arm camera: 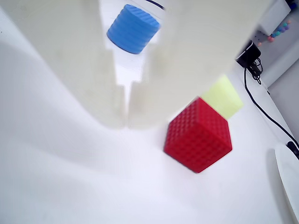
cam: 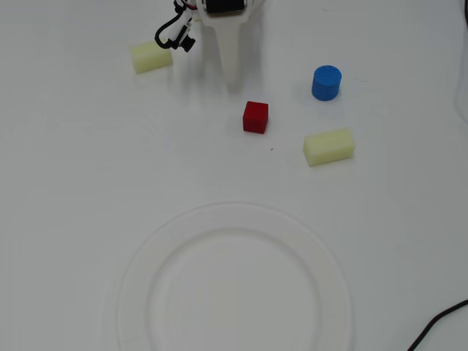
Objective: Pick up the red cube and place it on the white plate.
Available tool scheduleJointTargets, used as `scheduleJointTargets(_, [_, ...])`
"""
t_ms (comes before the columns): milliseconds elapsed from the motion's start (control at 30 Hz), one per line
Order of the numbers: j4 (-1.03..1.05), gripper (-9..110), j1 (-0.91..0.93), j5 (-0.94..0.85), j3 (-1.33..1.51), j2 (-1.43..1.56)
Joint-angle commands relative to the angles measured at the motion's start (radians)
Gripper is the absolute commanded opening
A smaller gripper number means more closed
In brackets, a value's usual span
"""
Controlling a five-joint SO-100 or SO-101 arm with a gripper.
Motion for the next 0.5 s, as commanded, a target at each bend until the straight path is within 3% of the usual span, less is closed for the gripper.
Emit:
scheduleJointTargets(0, [-0.018, 0, 0.000, -0.014, 0.017, 0.008])
scheduleJointTargets(467, [-0.020, 0, -0.003, -0.029, 0.017, 0.008])
